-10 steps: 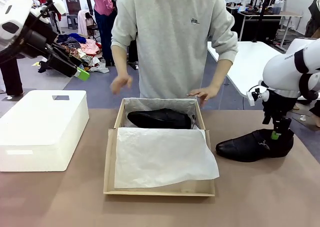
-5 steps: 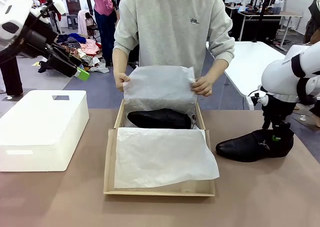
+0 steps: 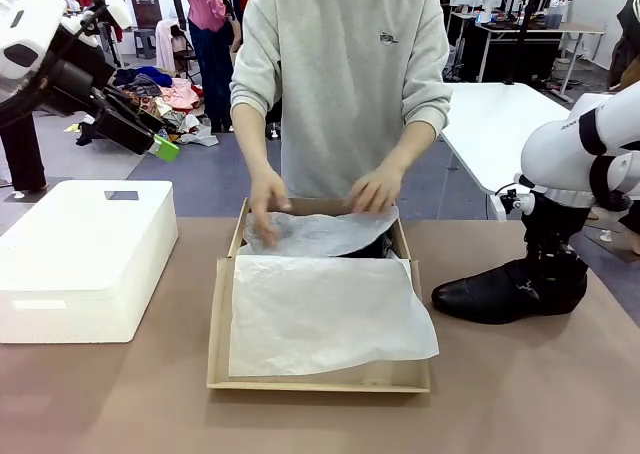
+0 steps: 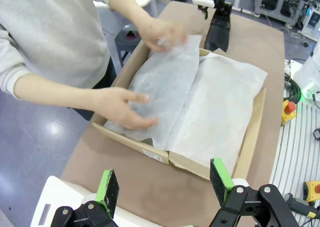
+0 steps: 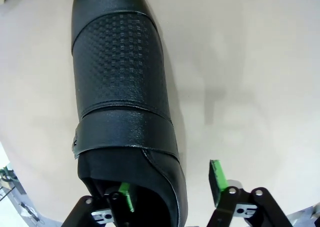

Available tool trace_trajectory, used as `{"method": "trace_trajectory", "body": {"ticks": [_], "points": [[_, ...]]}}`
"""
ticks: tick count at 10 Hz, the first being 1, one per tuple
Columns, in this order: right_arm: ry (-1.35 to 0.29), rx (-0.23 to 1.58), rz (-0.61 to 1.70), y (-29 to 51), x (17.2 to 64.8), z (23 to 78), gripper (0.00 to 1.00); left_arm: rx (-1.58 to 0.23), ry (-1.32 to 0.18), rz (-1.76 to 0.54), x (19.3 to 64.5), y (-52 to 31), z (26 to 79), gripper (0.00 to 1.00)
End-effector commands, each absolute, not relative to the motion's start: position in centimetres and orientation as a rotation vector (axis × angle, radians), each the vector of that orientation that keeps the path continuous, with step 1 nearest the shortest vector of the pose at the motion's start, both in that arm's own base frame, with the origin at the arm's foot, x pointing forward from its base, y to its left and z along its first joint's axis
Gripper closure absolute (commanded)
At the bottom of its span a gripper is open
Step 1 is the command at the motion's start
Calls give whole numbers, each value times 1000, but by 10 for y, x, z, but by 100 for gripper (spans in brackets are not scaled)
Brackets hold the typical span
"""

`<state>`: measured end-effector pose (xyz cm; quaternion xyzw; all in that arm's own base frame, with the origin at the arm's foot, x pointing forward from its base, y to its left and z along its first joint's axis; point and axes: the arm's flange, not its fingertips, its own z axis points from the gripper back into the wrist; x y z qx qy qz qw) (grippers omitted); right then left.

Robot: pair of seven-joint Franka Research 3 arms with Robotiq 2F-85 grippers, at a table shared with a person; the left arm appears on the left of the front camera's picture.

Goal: Pack the shoes into the box.
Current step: Place the other shoe of the Shoes into the Shoes Box.

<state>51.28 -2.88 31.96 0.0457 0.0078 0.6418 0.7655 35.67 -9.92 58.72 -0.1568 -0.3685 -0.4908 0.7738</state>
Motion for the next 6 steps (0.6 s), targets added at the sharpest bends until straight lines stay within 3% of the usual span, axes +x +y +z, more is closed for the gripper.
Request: {"method": "trace_trajectory", "body": {"ticks": [1,2,6], "points": [[9,137,1413,-34,518,322,78,-354,-809,-1079,358,-97,587,4],[10,139,1414,-34,518,323,98,-354,-809,-1079,358,-97,587,4],[15,145,1403,-36,518,325,100,-354,-809,-1079,358,-97,587,4]]}}
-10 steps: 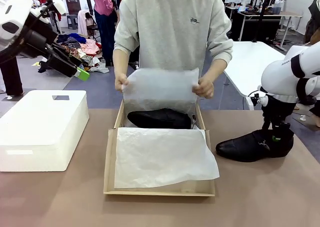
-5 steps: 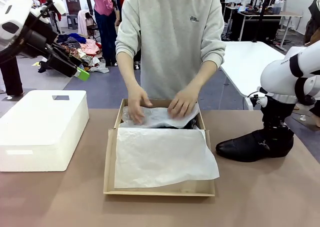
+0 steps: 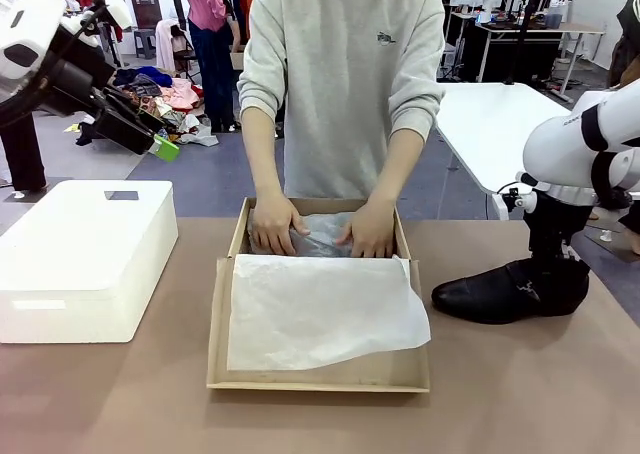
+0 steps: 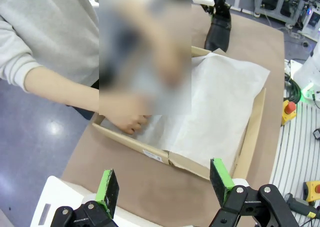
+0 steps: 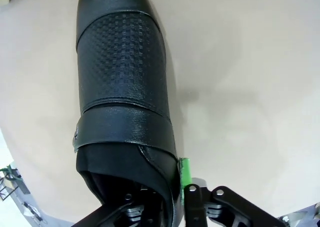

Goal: Pack the shoes into the box.
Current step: Place the other shoe of the Shoes into the Shoes Box.

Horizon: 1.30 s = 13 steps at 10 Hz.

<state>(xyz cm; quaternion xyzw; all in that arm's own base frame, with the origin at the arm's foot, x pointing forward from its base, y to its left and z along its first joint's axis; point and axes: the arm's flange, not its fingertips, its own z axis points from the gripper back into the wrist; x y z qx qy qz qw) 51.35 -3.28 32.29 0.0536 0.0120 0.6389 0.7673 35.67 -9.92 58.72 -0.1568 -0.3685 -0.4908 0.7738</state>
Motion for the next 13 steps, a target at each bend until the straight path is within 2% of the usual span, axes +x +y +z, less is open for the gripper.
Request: {"method": "trace_trajectory", "body": {"ticks": [1,6,10,13], "points": [[16,152,1399,-38,518,325,100,-354,-809,-1079,358,-97,587,4],[42,243,1283,-45,525,339,100,-354,-809,-1079,358,-97,587,4],[15,395,1120,-46,509,401,100,-354,-809,-1079,358,-97,587,4],[80,392,947,-34,497,442,100,-354,-809,-1079,358,-97,587,4]]}}
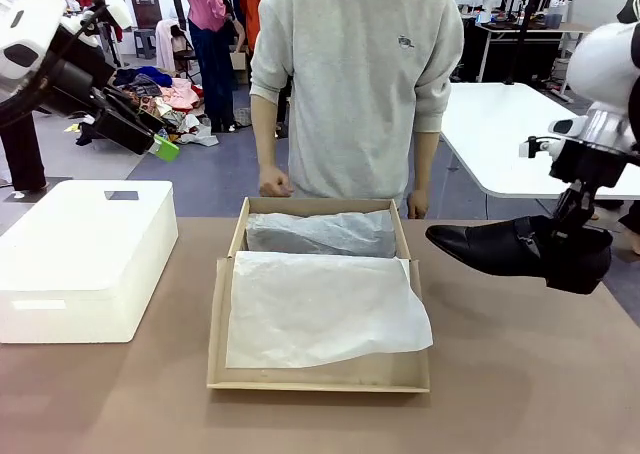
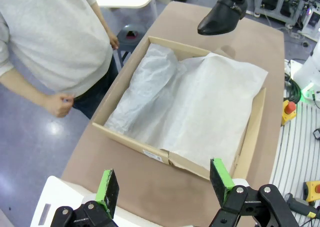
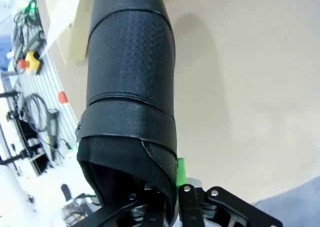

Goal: Pack the shoes into the box.
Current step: Place the other shoe of the Shoes into the Shoes Box.

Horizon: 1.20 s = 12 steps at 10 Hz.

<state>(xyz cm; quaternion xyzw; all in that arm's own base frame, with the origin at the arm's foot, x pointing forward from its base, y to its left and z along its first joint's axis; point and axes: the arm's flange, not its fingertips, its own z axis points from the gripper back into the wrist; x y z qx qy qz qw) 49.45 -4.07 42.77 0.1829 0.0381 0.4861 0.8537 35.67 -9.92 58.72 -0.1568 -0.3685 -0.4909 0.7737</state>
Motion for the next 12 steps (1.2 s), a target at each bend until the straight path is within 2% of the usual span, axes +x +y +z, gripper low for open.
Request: {"method": "trace_trajectory", "body": {"ticks": [1,3,4,9,12], "points": [[85,395,932,-31,496,451,100,-354,-809,-1079,358,-97,587,4],[116,389,929,-27,491,461,100,-354,-809,-1079,358,-97,587,4],[95,382,954,-35,491,447,100,-354,-809,-1079,358,-97,587,4],[112,386,945,-33,492,445,100,-354,-809,-1079,358,-97,587,4],[57,423,643,0,488,485,100,-354,-809,-1079,358,-97,587,4]]}}
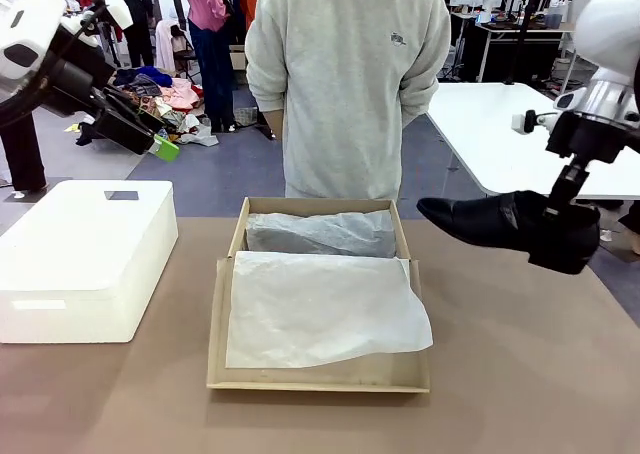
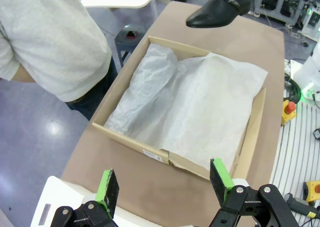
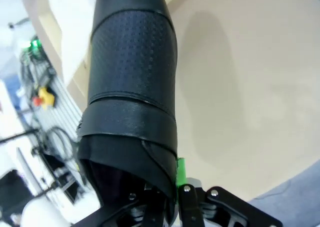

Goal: Pack the shoes into the box.
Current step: Place the other shoe of the Shoes into the Shoes Box.

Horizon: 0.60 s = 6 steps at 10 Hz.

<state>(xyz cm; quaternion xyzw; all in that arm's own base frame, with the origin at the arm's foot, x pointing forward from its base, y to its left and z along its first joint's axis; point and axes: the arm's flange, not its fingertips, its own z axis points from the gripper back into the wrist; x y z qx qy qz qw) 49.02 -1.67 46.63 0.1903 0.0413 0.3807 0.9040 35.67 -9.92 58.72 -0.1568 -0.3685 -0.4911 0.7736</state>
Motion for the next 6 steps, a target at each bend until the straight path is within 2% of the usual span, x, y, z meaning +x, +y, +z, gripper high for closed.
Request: {"method": "trace_trajectory", "body": {"ticks": [1,3,6], "points": [[41,409,546,11,484,499,100,-354,-809,-1079,358,-97,587,4],[86,433,371,30,479,522,100,-354,-809,-1079,358,-97,587,4],[46,277,95,65,480,544,100,-354,-809,-1079,358,-97,587,4]]}}
